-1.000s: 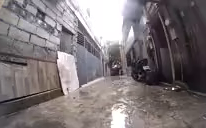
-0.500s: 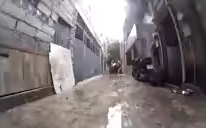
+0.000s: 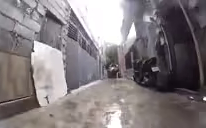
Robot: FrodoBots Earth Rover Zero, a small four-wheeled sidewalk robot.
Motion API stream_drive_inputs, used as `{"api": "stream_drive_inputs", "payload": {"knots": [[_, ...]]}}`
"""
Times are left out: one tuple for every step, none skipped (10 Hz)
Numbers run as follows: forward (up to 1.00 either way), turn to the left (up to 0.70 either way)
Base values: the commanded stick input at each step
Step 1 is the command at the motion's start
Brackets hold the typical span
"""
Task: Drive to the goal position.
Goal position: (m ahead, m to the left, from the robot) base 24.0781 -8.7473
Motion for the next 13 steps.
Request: {"api": "stream_drive_inputs", "payload": {"knots": [[0.99, 0.00], [0.99, 0.00], [0.99, 0.00], [0.99, 0.00], [0.99, 0.00], [0.99, -0.30], [0.99, -0.39], [0.99, -0.22], [0.99, 0.00], [0.99, 0.00], [0.99, 0.00], [0.99, 0.00], [0.99, 0.00]]}}
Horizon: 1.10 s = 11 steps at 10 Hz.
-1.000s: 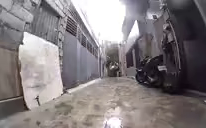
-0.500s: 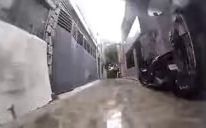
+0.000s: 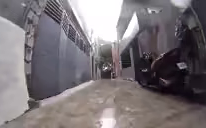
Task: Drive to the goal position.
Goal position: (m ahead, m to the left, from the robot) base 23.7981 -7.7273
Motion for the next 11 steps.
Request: {"api": "stream_drive_inputs", "payload": {"knots": [[0.99, 0.00], [0.99, 0.00], [0.99, -0.24], [0.99, -0.19], [0.99, 0.00], [0.99, 0.00], [0.99, 0.00], [0.99, 0.00], [0.99, 0.00], [0.99, 0.00], [0.99, 0.00]]}}
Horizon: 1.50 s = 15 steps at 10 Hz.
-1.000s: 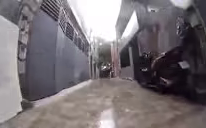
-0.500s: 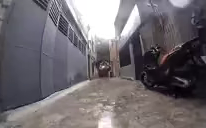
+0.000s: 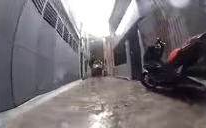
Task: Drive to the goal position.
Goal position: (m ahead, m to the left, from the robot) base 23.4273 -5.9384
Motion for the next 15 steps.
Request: {"api": "stream_drive_inputs", "payload": {"knots": [[0.99, 0.00], [0.99, 0.00], [0.99, 0.00], [0.99, 0.00], [0.99, 0.00], [0.99, 0.00], [0.99, 0.00], [0.99, 0.00], [0.99, 0.00], [0.99, 0.00], [0.99, 0.00], [0.99, 0.00], [0.99, 0.00], [0.99, 0.00], [0.99, 0.00]]}}
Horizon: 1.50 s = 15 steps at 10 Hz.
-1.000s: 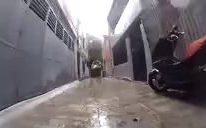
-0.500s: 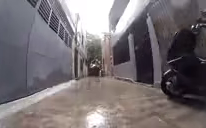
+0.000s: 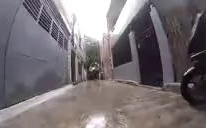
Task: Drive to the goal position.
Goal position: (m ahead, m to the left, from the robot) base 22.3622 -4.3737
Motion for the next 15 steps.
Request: {"api": "stream_drive_inputs", "payload": {"knots": [[0.99, 0.00], [0.99, 0.00], [0.99, 0.00], [0.99, 0.00], [0.99, 0.00], [0.99, 0.00], [0.99, 0.00], [0.99, 0.00], [0.99, 0.00], [0.99, 0.00], [0.99, 0.00], [0.99, 0.00], [0.99, 0.00], [0.99, 0.00], [0.99, 0.00]]}}
